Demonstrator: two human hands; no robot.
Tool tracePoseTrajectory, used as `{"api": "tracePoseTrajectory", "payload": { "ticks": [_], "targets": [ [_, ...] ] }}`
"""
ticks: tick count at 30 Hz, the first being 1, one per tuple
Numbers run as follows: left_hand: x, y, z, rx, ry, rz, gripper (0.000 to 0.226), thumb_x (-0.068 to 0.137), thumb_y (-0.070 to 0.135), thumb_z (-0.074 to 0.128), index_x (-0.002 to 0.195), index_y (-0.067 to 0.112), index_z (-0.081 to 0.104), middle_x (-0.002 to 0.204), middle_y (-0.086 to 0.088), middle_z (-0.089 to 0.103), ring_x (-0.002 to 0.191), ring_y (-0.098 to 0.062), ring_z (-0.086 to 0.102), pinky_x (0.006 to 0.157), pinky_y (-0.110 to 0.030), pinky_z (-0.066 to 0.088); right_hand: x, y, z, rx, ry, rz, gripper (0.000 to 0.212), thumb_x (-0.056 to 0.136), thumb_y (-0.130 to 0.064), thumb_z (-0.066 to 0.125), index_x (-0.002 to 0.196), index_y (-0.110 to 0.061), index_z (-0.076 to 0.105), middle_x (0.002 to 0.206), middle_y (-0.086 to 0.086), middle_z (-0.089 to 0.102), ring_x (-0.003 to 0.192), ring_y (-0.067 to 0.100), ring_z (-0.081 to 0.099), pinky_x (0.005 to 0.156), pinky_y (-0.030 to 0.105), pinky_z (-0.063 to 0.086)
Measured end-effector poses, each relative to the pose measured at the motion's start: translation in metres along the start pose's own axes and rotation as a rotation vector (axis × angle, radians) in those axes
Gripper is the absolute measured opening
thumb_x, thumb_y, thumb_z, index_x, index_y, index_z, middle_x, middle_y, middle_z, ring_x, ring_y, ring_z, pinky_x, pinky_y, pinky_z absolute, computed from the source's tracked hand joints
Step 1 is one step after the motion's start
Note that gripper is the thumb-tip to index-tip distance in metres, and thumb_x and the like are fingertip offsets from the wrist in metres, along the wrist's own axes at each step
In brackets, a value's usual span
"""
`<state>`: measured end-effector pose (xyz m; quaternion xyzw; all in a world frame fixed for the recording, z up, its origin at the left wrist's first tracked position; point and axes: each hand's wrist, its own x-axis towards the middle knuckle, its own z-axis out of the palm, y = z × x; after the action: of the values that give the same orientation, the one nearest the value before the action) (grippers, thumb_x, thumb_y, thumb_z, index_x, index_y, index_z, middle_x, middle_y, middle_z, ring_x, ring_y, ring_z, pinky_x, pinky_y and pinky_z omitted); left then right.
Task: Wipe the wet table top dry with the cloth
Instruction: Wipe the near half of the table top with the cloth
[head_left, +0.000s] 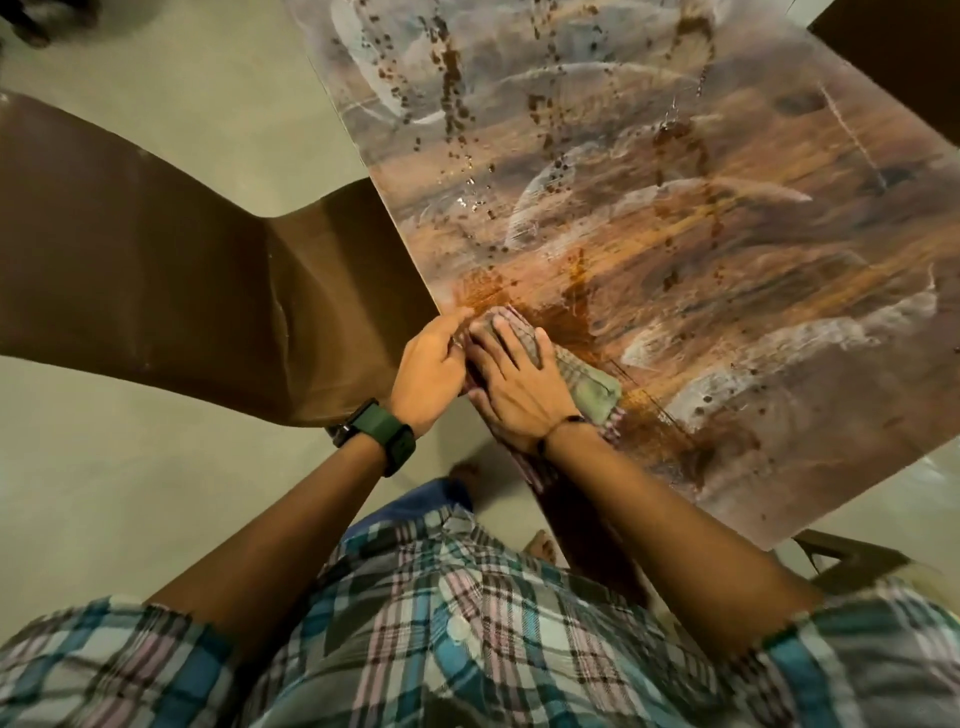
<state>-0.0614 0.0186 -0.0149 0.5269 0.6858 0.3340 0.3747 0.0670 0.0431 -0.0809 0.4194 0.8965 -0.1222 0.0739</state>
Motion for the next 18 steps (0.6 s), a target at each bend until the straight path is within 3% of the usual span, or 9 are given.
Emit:
{"api": "tracePoseTrajectory", "payload": {
  "ticks": [3,6,9,13,16,18],
  "targets": [
    [0.008,-0.005,-0.008,-0.020,0.023,0.004,0.046,0.090,-0.007,0.036,0.132,0.009,0.047,0.138,-0.005,0.045,0.121,-0.010,0.041,0.097,-0.008,0.029,0.048,-0.006,-0.012,-0.071,0.006,0.009,0.060,0.095,-0.046,0.013,0.150,-0.021,0.015,0.159,0.000,0.005,0.146,0.024,-0.002,0.110,0.059,-0.003],
    [0.015,-0.013,-0.015,0.015,0.012,-0.012,0.044,0.091,-0.004,0.037,0.132,0.010,0.046,0.139,-0.005,0.046,0.125,-0.014,0.041,0.101,-0.015,0.028,0.073,-0.007,-0.018,-0.006,0.043,0.141,0.056,0.100,-0.042,0.020,0.150,-0.028,0.000,0.159,-0.006,-0.005,0.145,0.018,-0.008,0.112,0.057,-0.004],
    [0.021,-0.018,-0.017,-0.018,-0.007,-0.039,0.044,0.091,-0.004,0.037,0.132,0.010,0.046,0.138,-0.006,0.046,0.125,-0.017,0.042,0.106,-0.025,0.031,0.053,-0.015,-0.008,-0.018,0.037,0.166,0.058,0.097,-0.045,0.011,0.151,-0.025,0.002,0.159,-0.003,-0.001,0.146,0.022,-0.003,0.112,0.058,0.000],
    [0.035,-0.021,-0.014,0.023,-0.073,-0.051,0.045,0.091,-0.003,0.036,0.133,0.009,0.044,0.143,-0.008,0.041,0.132,-0.020,0.035,0.111,-0.029,0.025,0.006,-0.010,0.006,-0.049,0.125,0.029,0.059,0.093,-0.045,0.023,0.144,-0.018,0.034,0.150,0.002,0.037,0.137,0.028,0.035,0.107,0.059,0.024],
    [0.043,-0.020,-0.015,0.002,-0.077,-0.034,0.044,0.092,-0.003,0.036,0.134,0.009,0.044,0.143,-0.008,0.041,0.133,-0.019,0.035,0.111,-0.028,0.025,0.019,-0.007,-0.003,-0.038,0.047,0.026,0.060,0.093,-0.047,0.018,0.146,-0.021,0.031,0.152,0.001,0.032,0.139,0.028,0.030,0.108,0.060,0.019],
    [0.047,-0.019,-0.019,-0.017,-0.064,-0.020,0.044,0.092,-0.003,0.036,0.133,0.009,0.044,0.142,-0.008,0.042,0.132,-0.020,0.036,0.110,-0.026,0.026,0.047,-0.007,-0.013,-0.014,0.016,0.041,0.064,0.091,-0.050,0.005,0.150,-0.025,0.013,0.158,-0.003,0.011,0.146,0.023,0.009,0.111,0.060,0.006]
  ]
}}
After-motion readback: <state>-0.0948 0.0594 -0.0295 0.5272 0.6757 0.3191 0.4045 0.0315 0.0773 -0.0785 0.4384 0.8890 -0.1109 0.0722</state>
